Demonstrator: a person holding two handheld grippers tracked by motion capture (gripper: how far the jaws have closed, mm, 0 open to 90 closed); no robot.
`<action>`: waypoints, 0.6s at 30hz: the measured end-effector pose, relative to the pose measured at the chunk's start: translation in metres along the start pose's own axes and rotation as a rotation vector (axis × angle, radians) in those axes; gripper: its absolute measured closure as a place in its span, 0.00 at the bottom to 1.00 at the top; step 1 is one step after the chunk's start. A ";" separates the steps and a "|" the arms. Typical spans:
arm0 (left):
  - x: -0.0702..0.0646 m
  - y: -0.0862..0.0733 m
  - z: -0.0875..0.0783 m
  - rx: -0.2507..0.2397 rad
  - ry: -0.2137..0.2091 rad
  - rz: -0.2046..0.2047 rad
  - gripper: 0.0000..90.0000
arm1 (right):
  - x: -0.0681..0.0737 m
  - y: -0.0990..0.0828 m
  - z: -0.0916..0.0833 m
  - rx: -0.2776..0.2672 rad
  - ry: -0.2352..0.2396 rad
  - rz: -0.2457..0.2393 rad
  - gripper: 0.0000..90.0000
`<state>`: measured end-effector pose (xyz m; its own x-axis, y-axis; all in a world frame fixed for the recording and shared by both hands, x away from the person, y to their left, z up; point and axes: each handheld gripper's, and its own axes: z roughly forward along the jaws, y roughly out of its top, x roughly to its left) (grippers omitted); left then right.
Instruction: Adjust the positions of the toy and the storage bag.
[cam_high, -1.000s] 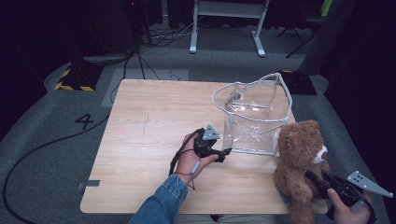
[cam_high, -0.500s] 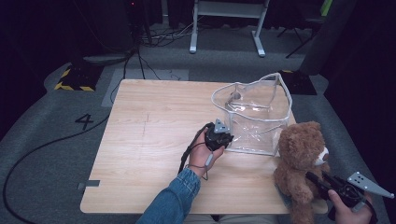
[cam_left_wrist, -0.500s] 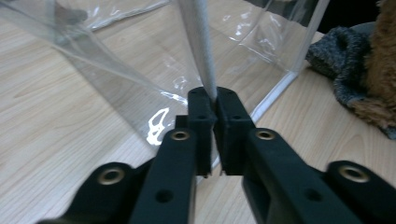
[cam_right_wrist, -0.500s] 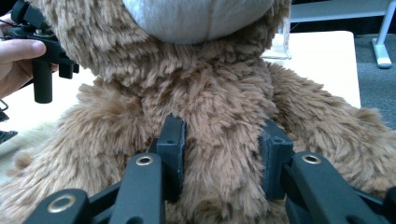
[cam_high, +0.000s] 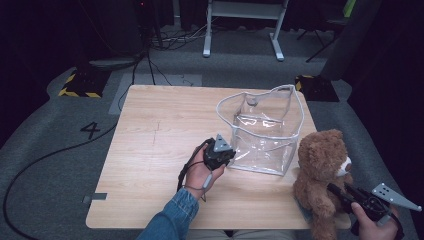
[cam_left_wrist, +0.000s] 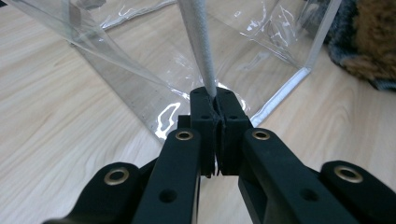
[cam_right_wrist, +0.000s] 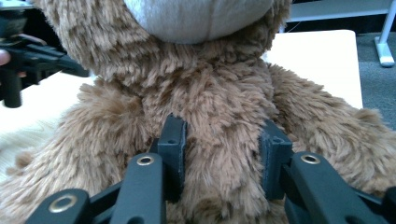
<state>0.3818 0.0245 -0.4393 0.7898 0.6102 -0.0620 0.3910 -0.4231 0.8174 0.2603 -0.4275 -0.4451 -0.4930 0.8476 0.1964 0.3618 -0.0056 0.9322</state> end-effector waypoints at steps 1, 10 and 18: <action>-0.001 -0.004 -0.005 0.003 0.000 0.000 0.97 | 0.001 0.001 0.001 0.006 0.003 0.013 0.69; -0.015 -0.040 -0.049 -0.020 -0.008 0.003 0.97 | 0.002 0.007 0.010 0.019 0.012 -0.004 0.69; -0.029 -0.058 -0.075 -0.018 -0.003 0.015 0.97 | 0.004 0.013 0.021 0.032 0.026 -0.014 0.69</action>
<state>0.3007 0.0818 -0.4424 0.7971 0.6017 -0.0511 0.3705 -0.4206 0.8282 0.2795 -0.4132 -0.4389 -0.5185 0.8333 0.1919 0.3795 0.0232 0.9249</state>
